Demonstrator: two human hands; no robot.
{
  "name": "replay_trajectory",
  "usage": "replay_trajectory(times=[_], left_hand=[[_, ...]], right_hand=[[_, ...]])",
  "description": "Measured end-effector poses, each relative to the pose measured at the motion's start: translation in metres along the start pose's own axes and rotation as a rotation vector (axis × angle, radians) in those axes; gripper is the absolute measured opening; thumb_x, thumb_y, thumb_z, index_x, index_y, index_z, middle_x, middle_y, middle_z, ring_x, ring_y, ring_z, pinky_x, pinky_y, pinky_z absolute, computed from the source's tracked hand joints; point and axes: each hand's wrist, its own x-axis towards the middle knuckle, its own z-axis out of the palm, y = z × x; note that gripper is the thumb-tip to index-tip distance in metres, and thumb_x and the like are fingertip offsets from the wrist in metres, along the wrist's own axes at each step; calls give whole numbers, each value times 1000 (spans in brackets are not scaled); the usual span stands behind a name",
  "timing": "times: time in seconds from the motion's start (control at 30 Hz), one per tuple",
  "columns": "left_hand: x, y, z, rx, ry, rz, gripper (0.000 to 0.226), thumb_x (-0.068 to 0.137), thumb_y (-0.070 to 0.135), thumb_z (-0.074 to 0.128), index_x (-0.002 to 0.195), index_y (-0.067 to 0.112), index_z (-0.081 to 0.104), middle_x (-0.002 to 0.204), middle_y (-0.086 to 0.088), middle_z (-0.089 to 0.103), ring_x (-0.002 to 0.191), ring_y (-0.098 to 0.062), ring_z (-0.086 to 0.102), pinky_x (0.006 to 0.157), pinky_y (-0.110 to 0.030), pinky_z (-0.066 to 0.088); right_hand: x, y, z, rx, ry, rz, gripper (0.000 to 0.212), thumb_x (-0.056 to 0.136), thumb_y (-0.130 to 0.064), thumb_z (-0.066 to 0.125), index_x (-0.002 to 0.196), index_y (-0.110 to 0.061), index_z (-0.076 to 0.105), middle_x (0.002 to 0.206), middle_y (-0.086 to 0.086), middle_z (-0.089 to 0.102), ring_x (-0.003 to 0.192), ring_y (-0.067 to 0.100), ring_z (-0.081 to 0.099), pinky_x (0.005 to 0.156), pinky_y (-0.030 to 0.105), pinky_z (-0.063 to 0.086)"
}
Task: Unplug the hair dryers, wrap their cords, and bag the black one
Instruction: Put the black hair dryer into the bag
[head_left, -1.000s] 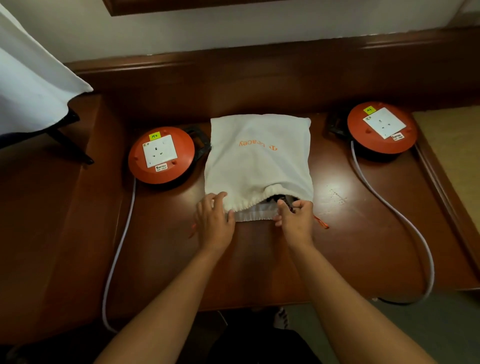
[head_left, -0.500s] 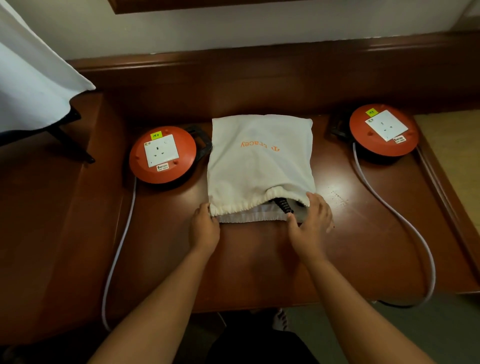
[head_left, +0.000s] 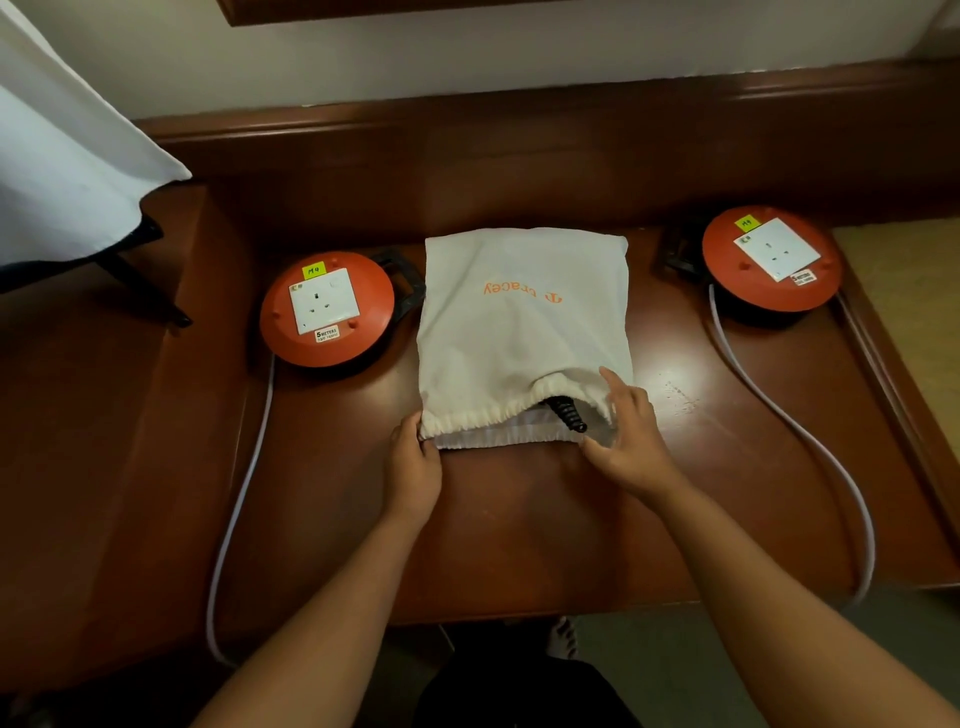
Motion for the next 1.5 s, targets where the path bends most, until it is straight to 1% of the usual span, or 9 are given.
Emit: replay_trajectory(times=[0.27, 0.57, 0.7, 0.8, 0.93, 1.1, 1.23, 1.37, 1.5], left_hand=[[-8, 5, -1, 14, -6, -30, 38, 93, 2, 47, 129, 8, 57, 120, -11, 64, 106, -27, 60, 83, -28, 44], [-16, 3, -4, 30, 8, -56, 38, 94, 6, 48, 131, 11, 55, 121, -9, 64, 105, -28, 60, 82, -31, 47], [-21, 7, -5, 264, 68, 31, 40, 91, 11, 54, 131, 15, 54, 126, -9, 57, 110, -29, 55, 88, -39, 46], [-36, 11, 0, 480, 199, 365, 43, 81, 15, 57, 124, 18, 54, 125, -13, 50, 109, -30, 45, 89, -43, 40], [-65, 10, 33, 487, -227, 797, 40, 83, 21, 45, 122, 17, 54, 120, -9, 59, 114, -27, 51, 100, -40, 43], [-64, 30, 68, 697, -440, 567, 59, 96, 28, 45, 150, 13, 27, 159, -8, 20, 148, -26, 11, 119, -40, 3], [-56, 45, 78, 708, -401, 487, 63, 96, 28, 45, 152, 14, 20, 160, -8, 11, 146, -30, 14, 116, -44, 16], [-53, 51, 78, 677, -223, 591, 74, 70, 23, 73, 137, 18, 43, 140, -9, 35, 119, -31, 46, 94, -42, 44], [-38, 52, 81, 670, -43, 634, 77, 60, 14, 74, 129, 25, 43, 124, -6, 45, 106, -26, 44, 86, -41, 36]], right_hand=[[1, 2, 0, -187, 83, 55, 40, 80, -44, 70, 109, -18, 59, 94, -2, 55, 89, 20, 57, 68, 29, 42], [9, -9, -12, -176, 190, 291, 35, 76, -47, 73, 72, -20, 51, 76, 2, 64, 69, 20, 58, 54, 29, 40], [-1, -15, -14, -172, 184, 271, 28, 82, -40, 69, 92, -18, 57, 88, 5, 64, 79, 22, 57, 59, 30, 39], [-31, -8, -4, -263, 302, 137, 44, 83, -33, 70, 120, -14, 55, 116, 9, 54, 110, 26, 48, 88, 39, 40], [-35, -9, 6, -418, 350, 26, 57, 79, -31, 73, 128, -13, 51, 127, 14, 49, 120, 33, 43, 97, 49, 35], [3, -15, 12, -549, 209, -70, 54, 79, -39, 71, 124, -19, 49, 114, 6, 54, 107, 28, 49, 86, 42, 39], [16, -15, 11, -544, 172, -95, 36, 87, -29, 64, 117, -10, 57, 105, 10, 60, 98, 33, 55, 79, 41, 39], [21, -21, 7, -472, 109, -110, 27, 90, -18, 58, 111, -2, 55, 103, 15, 60, 92, 37, 57, 74, 42, 44], [24, -24, -2, -386, 110, -101, 28, 91, -18, 57, 115, -6, 51, 109, 13, 59, 95, 34, 57, 71, 38, 44]])
